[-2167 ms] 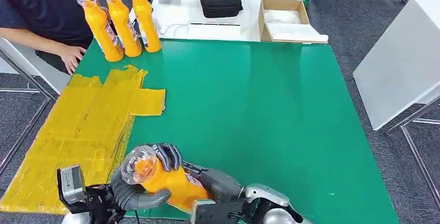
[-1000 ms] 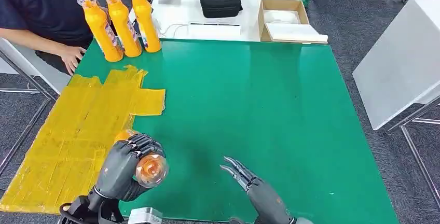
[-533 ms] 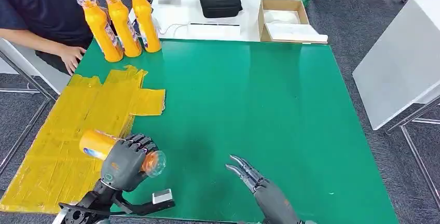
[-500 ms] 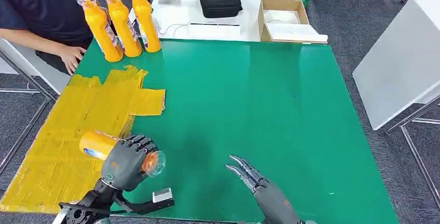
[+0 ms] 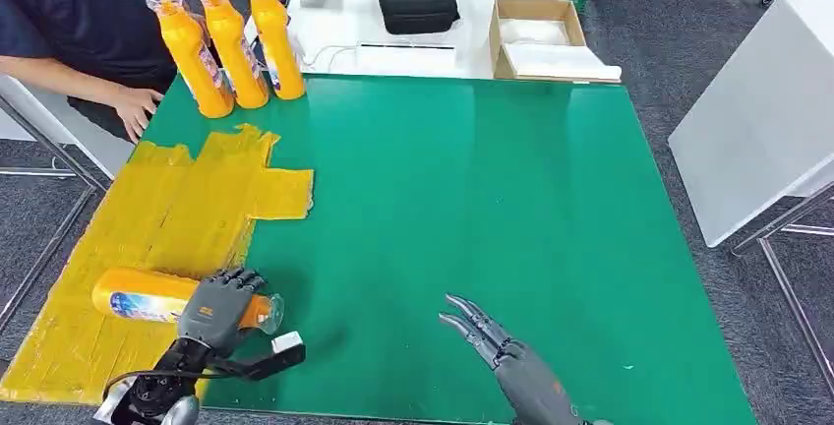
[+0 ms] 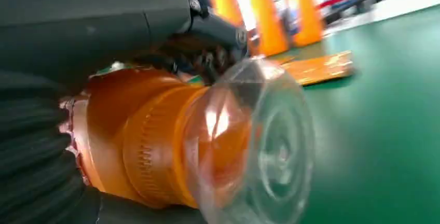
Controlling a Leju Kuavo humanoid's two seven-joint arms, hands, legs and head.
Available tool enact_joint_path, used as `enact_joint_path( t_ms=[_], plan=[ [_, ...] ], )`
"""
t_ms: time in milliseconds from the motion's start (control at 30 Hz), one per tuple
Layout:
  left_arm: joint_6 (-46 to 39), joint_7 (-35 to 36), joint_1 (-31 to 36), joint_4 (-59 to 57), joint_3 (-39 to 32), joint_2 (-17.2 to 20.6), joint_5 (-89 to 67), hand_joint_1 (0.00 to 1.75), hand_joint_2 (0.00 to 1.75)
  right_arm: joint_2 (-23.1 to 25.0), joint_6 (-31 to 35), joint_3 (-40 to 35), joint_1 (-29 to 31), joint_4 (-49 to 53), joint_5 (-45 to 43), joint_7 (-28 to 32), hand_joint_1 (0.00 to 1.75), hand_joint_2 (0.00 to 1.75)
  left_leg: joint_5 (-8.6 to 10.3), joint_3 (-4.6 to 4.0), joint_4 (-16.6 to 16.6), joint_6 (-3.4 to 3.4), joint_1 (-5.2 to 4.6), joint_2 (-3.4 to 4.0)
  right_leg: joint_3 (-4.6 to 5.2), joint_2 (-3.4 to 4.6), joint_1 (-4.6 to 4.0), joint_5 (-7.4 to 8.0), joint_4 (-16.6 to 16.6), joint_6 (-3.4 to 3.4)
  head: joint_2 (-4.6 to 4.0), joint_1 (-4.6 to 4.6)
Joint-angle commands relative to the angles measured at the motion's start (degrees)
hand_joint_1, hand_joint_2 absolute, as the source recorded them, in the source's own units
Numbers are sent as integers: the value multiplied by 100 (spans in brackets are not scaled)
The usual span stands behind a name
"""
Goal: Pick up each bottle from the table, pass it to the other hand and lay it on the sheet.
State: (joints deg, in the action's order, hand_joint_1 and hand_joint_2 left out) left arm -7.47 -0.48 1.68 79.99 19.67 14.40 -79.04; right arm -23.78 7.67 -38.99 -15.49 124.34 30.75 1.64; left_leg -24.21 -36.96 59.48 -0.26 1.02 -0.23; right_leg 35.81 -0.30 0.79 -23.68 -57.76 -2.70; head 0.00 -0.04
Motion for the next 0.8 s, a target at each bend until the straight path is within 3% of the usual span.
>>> enact_joint_path(
  t_ms=[33, 67, 533, 800],
  plan=[
    [142, 50, 192, -758, -127, -68, 69, 0, 175, -81, -53, -266, 49, -40, -25, -15, 0, 0, 0, 23, -9, 5, -4, 7, -20, 7, 3, 0, 6, 8, 0, -2],
    [139, 48, 152, -663, -131, -59, 78, 0, 0, -104, -34, -262, 22, -26, -24, -17, 0, 0, 0, 33, -15, 6, -3, 10, -30, 10, 1, 2, 12, 12, 0, 0],
    [149, 40, 133, -626, -143, -55, 102, 0, 0, -112, -26, -258, 14, -23, -27, -22, 0, 0, 2, 32, -10, 4, -3, 5, -30, 5, 2, 0, 7, 8, 0, 0],
    [-21, -125, -152, 225, -200, -26, 360, 0, 0, -304, 260, -409, -128, 46, 34, -154, 0, 0, -1, 26, -3, 5, 0, 6, -24, 6, -2, -2, 4, 8, 0, -2]
  ],
)
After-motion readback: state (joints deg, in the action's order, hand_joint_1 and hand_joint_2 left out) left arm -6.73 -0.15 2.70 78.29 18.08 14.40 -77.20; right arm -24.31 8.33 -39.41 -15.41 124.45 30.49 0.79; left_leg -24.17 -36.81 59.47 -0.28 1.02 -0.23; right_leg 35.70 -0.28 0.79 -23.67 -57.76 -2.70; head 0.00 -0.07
